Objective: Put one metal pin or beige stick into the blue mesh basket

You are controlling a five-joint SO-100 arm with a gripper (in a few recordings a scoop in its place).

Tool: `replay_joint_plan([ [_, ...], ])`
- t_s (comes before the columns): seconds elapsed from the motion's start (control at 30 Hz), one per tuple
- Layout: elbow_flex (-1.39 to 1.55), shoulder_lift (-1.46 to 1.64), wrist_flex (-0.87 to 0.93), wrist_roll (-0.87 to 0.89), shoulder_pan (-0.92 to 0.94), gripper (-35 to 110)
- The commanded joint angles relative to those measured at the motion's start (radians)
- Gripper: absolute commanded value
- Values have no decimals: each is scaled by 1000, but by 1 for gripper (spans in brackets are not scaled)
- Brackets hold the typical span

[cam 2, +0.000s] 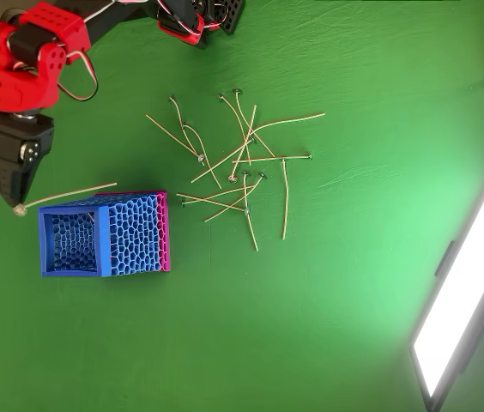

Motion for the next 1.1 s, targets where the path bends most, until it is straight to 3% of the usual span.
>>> replay_joint_plan([
  [0.0,-61,-37,-28,3,15,1],
  [0.5,-89,-275,-167,-21,37,1],
  [1.07,-74,-308,-219,-66,-23,1],
])
